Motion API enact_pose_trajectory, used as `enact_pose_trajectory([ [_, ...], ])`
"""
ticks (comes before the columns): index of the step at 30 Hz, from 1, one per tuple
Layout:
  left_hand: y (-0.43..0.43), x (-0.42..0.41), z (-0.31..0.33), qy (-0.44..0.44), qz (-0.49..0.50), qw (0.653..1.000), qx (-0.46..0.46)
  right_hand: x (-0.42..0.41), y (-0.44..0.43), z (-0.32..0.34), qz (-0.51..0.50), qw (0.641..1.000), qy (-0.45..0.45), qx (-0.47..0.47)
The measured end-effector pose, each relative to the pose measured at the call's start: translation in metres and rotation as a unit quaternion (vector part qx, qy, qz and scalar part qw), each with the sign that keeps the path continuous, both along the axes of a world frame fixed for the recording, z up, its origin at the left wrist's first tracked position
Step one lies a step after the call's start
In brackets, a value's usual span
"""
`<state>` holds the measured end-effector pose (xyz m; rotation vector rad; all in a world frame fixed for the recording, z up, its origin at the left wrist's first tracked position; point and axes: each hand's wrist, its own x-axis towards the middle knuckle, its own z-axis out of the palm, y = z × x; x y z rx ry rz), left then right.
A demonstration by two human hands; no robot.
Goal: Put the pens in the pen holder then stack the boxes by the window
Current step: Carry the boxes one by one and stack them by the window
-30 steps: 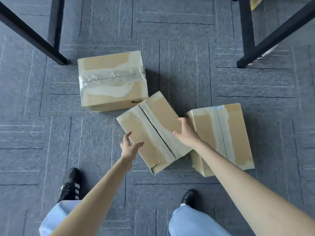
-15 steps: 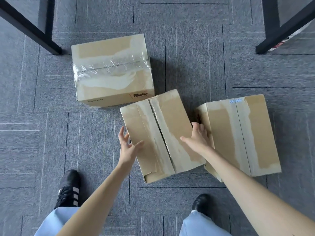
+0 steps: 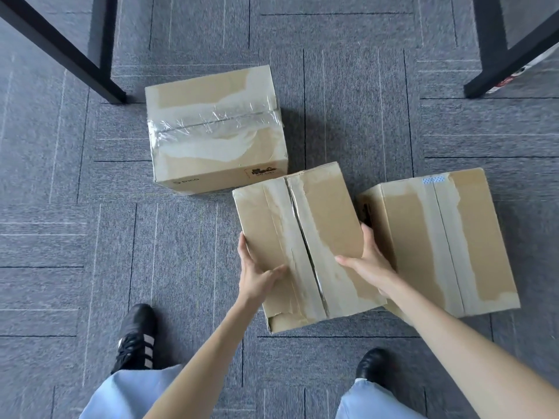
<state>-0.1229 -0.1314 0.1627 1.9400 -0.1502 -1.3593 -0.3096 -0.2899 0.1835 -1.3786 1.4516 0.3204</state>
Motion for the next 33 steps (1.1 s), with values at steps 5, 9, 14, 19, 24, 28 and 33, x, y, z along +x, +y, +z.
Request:
enact_pose_trajectory([
  [5,0.004,-0.003,0.045,-0.003,-0.007,1.000,-0.015,0.001,0.004,0.052,0.009,0.999,-0.020,-0.025],
  [9,0.002,-0.001,0.108,-0.053,-0.033,0.998,-0.005,0.004,0.007,0.108,-0.009,0.998,-0.046,-0.038],
  [14,-0.002,0.012,0.197,-0.112,-0.086,0.990,0.000,0.008,0.014,0.191,-0.042,0.995,-0.065,-0.065],
  [19,-0.012,0.040,0.291,-0.188,-0.147,0.971,-0.016,0.023,0.020,0.292,-0.034,0.991,-0.041,-0.124],
  [24,-0.013,0.075,0.389,-0.218,-0.163,0.962,-0.036,0.052,0.026,0.389,-0.031,0.987,-0.041,-0.151],
  [28,-0.013,0.106,0.464,-0.242,-0.155,0.956,-0.058,0.083,0.032,0.462,-0.028,0.983,-0.060,-0.169],
  [33,0.003,0.147,0.550,-0.270,-0.138,0.950,-0.072,0.124,0.041,0.541,-0.030,0.974,-0.120,-0.190],
])
